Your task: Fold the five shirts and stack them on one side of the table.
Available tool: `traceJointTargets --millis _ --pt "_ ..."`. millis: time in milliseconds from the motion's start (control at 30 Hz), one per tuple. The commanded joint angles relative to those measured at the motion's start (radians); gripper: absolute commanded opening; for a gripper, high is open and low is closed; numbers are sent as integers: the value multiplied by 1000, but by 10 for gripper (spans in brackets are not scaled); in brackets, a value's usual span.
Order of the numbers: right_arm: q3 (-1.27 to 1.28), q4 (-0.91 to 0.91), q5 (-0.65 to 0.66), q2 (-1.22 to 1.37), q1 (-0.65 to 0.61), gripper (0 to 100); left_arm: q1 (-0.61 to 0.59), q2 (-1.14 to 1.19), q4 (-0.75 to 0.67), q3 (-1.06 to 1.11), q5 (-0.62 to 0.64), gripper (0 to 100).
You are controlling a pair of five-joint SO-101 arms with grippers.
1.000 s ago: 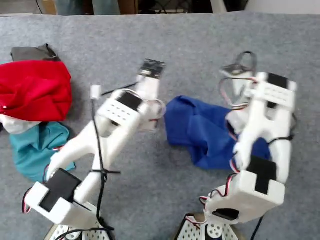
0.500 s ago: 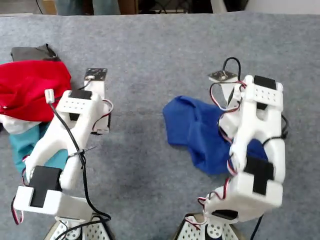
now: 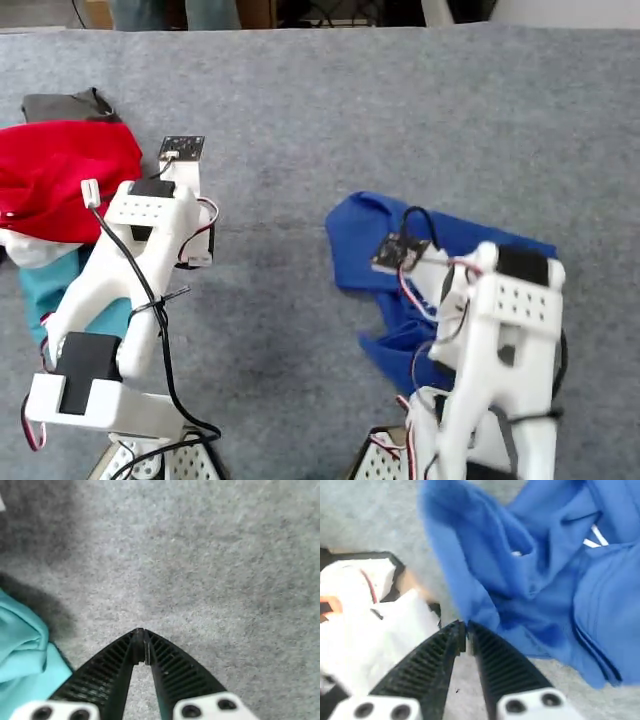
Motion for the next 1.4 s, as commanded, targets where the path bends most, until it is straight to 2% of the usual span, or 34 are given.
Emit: traceJointTargets --millis 0,67,133,333,433,500,600,767,867,1100,1233,1367 --pt "-7 63 61 -134 -3 166 25 -37 2 -62 -9 30" --pt "-7 63 64 -203 6 227 58 -37 6 -99 -9 30" --pt "-19 61 66 -263 9 244 94 -37 6 -136 -9 30" --pt "-73 40 60 -291 31 197 219 -35 -2 -225 -3 30" --pt "-73 -64 60 -216 112 168 282 -17 -46 -239 -3 43" --pt "-76 -130 60 -133 192 166 318 29 -77 -245 -2 102" --pt "-104 -163 69 -5 290 215 381 101 -100 -245 58 184" --pt "-128 -222 183 131 382 365 475 184 -172 -245 152 195" --pt "-124 -322 181 206 381 371 519 216 -224 -245 169 195" --pt "-73 -508 155 430 331 295 541 261 -322 -246 232 176" --pt "-94 -589 61 553 338 156 541 269 -313 -280 193 23" --pt "-171 -598 -18 636 331 12 533 281 -311 -308 181 28"
